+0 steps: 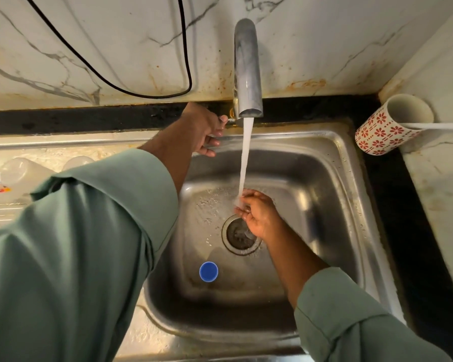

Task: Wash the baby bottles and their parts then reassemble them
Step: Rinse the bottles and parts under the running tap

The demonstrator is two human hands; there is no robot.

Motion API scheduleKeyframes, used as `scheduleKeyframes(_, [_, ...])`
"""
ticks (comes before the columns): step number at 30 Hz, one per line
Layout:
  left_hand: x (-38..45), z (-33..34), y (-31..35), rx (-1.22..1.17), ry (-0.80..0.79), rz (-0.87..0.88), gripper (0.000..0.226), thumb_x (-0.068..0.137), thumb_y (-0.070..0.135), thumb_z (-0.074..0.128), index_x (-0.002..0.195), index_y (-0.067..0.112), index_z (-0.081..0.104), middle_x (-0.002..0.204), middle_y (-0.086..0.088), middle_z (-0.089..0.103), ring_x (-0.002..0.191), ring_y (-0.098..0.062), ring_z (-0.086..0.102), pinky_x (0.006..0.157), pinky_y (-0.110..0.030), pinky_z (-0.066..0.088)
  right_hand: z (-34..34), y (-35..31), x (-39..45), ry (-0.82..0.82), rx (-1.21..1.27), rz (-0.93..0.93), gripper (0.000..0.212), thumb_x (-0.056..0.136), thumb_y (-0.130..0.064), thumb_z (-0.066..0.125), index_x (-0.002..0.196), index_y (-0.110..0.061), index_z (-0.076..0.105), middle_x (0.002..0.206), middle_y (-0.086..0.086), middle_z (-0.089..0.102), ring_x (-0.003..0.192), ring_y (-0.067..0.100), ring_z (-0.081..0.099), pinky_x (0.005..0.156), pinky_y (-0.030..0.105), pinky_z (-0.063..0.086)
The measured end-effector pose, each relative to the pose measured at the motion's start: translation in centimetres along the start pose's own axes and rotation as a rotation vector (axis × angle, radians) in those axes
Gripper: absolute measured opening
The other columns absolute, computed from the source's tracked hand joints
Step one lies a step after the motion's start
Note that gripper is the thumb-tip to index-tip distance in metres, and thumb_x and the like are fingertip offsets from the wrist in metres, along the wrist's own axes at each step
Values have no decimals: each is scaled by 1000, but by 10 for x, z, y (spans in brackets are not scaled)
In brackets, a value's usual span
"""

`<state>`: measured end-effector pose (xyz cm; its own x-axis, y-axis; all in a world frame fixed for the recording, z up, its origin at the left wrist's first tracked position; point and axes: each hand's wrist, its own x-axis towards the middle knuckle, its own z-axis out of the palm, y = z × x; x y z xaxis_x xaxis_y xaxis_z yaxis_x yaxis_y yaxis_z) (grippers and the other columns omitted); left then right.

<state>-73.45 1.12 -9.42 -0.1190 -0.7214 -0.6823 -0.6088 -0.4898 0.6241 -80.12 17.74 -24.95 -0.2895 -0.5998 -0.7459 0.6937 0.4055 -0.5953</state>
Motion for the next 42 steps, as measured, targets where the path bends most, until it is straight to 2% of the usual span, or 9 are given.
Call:
scheduleKeyframes(6, [3, -1, 0, -19, -22, -33, 28, 102, 20, 51, 77, 12, 60, 83, -4, 63, 68, -17, 56, 57, -37, 52, 1, 2, 7, 46, -862, -425, 23, 73, -8, 82, 77, -26, 67, 87, -9, 66, 87, 17, 66, 81, 32, 56])
scheduleKeyframes(9, [2, -2, 0, -21, -43, -40, 21, 100, 22, 56, 82, 11, 59, 88, -4, 63, 76, -18, 57, 59, -39, 52, 0, 1, 10, 109, -1086, -542, 18, 71, -23, 84, 80, -28, 69, 99, -7, 65, 97, 20, 60, 86, 42, 52])
scheduleKeyframes(17, [2, -2, 0, -17, -39, -16, 16, 97, 23, 61, 86, 11, 60, 88, -3, 62, 76, -16, 58, 70, -40, 55, -4, -3, 7, 190, -1381, -644, 23, 80, -33, 76, 97, -19, 69, 110, -6, 60, 105, 19, 48, 85, 31, 35])
scheduleKeyframes(23, [1, -4, 2, -6, -24, -28, 19, 97, 23, 62, 83, 10, 60, 83, -3, 61, 69, -15, 56, 61, -36, 54, -3, -1, 7, 175, -1235, -571, 19, 84, -20, 74, 81, -22, 55, 86, -6, 60, 81, 16, 61, 65, 24, 44])
scheduleKeyframes(30, [4, 10, -31, -140, 109, 275, 23, 97, 12, 60, 74, 14, 61, 66, -6, 60, 57, -18, 58, 51, -32, 57, -1, -5, 12, 86, -1129, -509, 10, 86, -9, 70, 96, -11, 71, 94, 6, 72, 85, 22, 67, 79, 32, 56])
scheduleKeyframes(36, [-21, 21, -20, 72, 344, 517, 22, 92, 7, 60, 71, 13, 63, 79, -12, 69, 76, -31, 64, 73, -37, 54, 3, -21, -1, 12, -126, -81, 11, 93, 3, 57, 84, -1, 61, 70, 16, 64, 56, 20, 66, 55, 28, 58])
scheduleKeyframes(38, [-37, 24, -12, 24, 313, 572, 14, 88, 5, 56, 91, -4, 67, 94, -25, 69, 84, -39, 62, 82, -42, 52, 0, -24, -8, -63, -66, -61, 12, 94, -3, 58, 82, -4, 61, 65, 12, 59, 50, 16, 61, 51, 26, 54])
scheduleKeyframes(40, [-48, 28, -8, -112, 248, 554, 39, 79, 20, 56, 97, -15, 60, 101, -37, 63, 96, -52, 59, 91, -58, 50, -3, -27, -17, -123, -86, -97, 10, 92, -1, 59, 84, -5, 64, 65, 11, 60, 53, 16, 59, 51, 25, 49])
scheduleKeyframes(42, [-54, 28, -4, -170, 176, 515, 20, 82, 14, 65, 86, -3, 57, 92, -31, 63, 98, -51, 61, 90, -63, 50, -7, -35, -27, -166, -85, -131, 9, 91, 2, 59, 88, -3, 65, 64, 9, 65, 56, 16, 61, 53, 25, 51])
